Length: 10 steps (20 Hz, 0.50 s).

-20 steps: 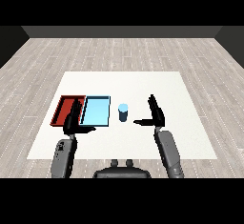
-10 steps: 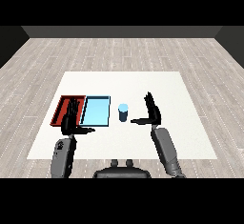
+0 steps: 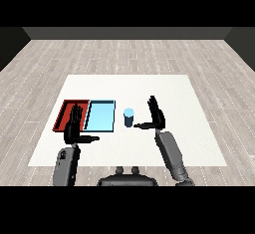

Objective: Pick the blue can and put it in the blue box

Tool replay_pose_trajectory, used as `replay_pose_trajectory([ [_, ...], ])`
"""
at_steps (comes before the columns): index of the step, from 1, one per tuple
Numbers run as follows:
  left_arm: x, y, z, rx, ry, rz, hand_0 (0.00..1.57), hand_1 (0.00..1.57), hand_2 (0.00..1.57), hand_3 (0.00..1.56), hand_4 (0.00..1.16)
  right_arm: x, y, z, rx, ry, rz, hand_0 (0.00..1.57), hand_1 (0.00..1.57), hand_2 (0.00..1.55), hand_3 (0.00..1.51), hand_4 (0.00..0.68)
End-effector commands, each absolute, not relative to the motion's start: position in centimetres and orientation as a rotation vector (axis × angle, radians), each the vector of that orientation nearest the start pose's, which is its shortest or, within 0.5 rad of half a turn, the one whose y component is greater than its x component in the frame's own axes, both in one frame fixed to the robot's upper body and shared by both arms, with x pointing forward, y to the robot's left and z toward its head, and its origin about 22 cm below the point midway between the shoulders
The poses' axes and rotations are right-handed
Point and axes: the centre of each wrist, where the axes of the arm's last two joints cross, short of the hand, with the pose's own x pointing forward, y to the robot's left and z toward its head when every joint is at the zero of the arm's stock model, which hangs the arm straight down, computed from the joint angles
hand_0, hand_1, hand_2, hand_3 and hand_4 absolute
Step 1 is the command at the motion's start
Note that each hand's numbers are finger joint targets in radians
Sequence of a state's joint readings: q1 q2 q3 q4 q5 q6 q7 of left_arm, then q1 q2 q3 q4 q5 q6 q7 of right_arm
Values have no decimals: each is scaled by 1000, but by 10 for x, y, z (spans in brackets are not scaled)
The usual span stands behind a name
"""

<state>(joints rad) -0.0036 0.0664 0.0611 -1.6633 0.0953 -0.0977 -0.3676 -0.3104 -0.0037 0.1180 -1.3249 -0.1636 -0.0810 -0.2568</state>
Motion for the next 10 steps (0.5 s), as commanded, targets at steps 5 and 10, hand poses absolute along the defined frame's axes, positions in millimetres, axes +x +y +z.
replay_pose_trajectory([
  [5, 248, 255, 28, -83, -2053, 19, 0, 0, 0, 0, 0, 303, -133, 6, 250, -1787, -39, 0, 0, 0, 0, 0],
  [10, 263, 272, 34, -66, -2048, 28, 0, 0, 0, 0, 0, 314, -128, 12, 289, -1737, -113, 0, 0, 0, 0, 0],
])
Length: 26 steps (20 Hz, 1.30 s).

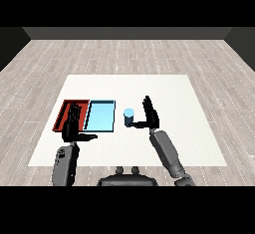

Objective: Pick the blue can and put it in the blue box

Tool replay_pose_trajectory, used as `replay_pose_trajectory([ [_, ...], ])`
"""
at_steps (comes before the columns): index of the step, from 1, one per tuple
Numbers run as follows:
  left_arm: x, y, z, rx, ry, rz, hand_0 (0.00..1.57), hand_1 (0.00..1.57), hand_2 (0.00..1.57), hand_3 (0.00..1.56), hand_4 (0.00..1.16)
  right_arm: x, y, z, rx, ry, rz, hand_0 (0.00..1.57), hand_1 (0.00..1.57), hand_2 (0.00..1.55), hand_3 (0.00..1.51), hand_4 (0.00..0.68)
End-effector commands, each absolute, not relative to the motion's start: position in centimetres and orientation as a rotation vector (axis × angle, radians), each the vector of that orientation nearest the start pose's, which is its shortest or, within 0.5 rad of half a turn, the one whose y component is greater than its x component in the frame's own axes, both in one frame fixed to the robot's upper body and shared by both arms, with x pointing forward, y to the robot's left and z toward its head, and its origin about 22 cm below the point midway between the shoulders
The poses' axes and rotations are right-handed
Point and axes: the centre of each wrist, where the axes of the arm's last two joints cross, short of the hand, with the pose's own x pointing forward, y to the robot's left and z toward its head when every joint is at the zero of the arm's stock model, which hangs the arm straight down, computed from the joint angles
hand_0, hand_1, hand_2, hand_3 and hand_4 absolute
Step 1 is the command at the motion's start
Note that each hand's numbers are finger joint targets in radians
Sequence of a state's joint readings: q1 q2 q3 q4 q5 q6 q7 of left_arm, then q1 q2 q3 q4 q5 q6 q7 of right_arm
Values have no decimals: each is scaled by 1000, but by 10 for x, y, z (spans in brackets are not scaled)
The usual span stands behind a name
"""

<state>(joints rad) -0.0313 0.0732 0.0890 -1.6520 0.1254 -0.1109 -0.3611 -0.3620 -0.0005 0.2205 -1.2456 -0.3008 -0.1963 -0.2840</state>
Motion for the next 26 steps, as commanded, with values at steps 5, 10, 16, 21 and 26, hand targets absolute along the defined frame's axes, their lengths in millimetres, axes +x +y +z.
replay_pose_trajectory([
  [5, 246, 251, 42, -70, -2051, 15, 0, 0, 0, 0, 0, 324, -117, -9, 321, -1736, -144, 0, 0, 0, 0, 0],
  [10, 234, 274, 29, -73, -2060, 20, 0, 0, 0, 0, 0, 329, -129, -37, 342, -1701, -149, 0, 0, 0, 0, 0],
  [16, 237, 255, 13, -60, -2044, 17, 0, 0, 0, 0, 0, 320, -109, -42, 332, -1688, -144, 0, 0, 0, 0, 0],
  [21, 271, 264, 21, -83, -2027, 29, 0, 0, 0, 0, 0, 333, -88, -35, 347, -1671, -165, 0, 0, 0, 0, 0],
  [26, 247, 259, 39, -90, -2046, 34, 0, 0, 0, 0, 0, 337, -99, -45, 369, -1651, -162, 0, 0, 0, 0, 0],
])
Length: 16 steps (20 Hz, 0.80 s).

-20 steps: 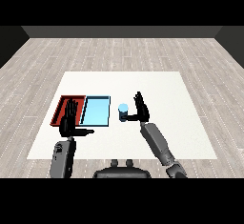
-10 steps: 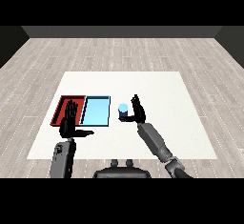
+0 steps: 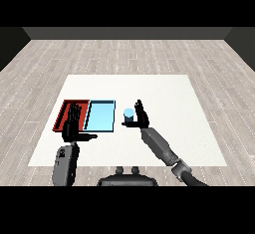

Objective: Pick the blue can and put it in the blue box

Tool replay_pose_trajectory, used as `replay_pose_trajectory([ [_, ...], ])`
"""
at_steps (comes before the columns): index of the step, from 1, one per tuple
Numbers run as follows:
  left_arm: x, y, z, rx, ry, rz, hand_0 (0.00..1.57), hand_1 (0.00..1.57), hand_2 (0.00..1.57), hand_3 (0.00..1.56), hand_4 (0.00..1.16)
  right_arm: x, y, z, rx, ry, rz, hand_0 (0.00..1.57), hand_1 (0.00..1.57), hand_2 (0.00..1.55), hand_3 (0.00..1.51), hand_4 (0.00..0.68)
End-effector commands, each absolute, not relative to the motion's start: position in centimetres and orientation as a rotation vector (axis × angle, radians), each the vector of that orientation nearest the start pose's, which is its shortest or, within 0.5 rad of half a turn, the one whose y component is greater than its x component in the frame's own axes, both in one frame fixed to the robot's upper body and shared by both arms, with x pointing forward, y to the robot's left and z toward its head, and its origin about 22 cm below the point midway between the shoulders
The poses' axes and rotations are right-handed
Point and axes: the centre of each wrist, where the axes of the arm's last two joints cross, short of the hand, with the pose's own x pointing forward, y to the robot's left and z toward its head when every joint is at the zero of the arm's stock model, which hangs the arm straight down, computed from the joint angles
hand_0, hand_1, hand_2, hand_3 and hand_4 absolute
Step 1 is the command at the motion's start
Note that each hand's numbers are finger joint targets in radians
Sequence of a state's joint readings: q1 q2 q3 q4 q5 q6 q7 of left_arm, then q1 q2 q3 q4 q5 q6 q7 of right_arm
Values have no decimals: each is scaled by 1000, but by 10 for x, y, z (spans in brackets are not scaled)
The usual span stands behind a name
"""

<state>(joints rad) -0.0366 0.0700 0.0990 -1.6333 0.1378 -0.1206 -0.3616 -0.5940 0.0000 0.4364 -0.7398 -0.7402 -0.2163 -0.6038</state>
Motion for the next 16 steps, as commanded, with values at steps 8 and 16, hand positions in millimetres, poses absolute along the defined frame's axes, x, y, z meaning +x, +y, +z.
replay_pose_trajectory([
  [8, 244, 256, 26, -74, -2058, 38, 0, 0, 0, 0, 0, 336, -95, -51, 394, -1609, -160, 0, 0, 0, 0, 0],
  [16, 239, 270, 20, -80, -2056, 50, 0, 0, 0, 0, 0, 335, -87, -61, 364, -1599, -150, 0, 0, 0, 0, 0],
])
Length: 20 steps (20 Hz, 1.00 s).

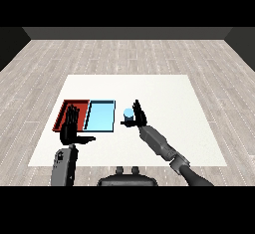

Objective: Pick the blue can and put it in the blue box

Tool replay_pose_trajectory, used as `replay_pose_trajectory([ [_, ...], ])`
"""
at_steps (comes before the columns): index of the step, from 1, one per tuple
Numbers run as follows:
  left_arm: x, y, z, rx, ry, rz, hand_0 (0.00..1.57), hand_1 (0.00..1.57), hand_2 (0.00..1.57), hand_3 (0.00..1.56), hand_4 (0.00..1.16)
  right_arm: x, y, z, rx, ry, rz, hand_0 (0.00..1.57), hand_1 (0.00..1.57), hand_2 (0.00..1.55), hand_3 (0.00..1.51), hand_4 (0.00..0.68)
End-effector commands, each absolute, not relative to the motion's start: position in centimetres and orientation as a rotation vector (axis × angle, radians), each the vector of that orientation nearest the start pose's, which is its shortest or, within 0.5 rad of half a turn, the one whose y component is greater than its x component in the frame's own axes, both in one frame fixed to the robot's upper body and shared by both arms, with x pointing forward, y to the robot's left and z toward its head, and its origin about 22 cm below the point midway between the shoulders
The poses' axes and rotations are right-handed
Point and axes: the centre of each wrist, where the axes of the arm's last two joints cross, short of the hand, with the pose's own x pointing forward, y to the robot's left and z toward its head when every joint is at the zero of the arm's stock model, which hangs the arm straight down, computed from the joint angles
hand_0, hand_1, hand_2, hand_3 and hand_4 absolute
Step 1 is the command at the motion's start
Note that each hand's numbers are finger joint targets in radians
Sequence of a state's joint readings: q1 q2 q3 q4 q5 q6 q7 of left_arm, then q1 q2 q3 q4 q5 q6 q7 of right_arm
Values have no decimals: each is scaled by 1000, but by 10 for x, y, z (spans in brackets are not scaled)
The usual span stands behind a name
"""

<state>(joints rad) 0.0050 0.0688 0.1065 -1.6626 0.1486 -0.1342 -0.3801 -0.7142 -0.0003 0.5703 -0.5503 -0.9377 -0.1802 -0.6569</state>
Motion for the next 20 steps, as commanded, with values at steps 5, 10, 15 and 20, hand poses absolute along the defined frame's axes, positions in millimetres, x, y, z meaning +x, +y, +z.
replay_pose_trajectory([
  [5, 246, 269, 43, -74, -2050, 48, 0, 0, 0, 0, 0, 345, -89, -59, 133, -1595, -146, 1089, 1089, 1299, 1251, 414],
  [10, 249, 270, 39, -65, -2056, 24, 0, 0, 0, 0, 0, 354, -80, -47, -6, -1599, -115, 1491, 1491, 1481, 1438, 634],
  [15, 242, 270, 17, -91, -2045, 44, 0, 0, 0, 0, 0, 346, -75, -50, -21, -1561, -103, 1496, 1496, 1480, 1436, 617],
  [20, 251, 260, 23, -51, -2030, -14, 0, 0, 0, 0, 0, 352, -70, -38, 7, -1645, -87, 1487, 1487, 1463, 1406, 645],
])
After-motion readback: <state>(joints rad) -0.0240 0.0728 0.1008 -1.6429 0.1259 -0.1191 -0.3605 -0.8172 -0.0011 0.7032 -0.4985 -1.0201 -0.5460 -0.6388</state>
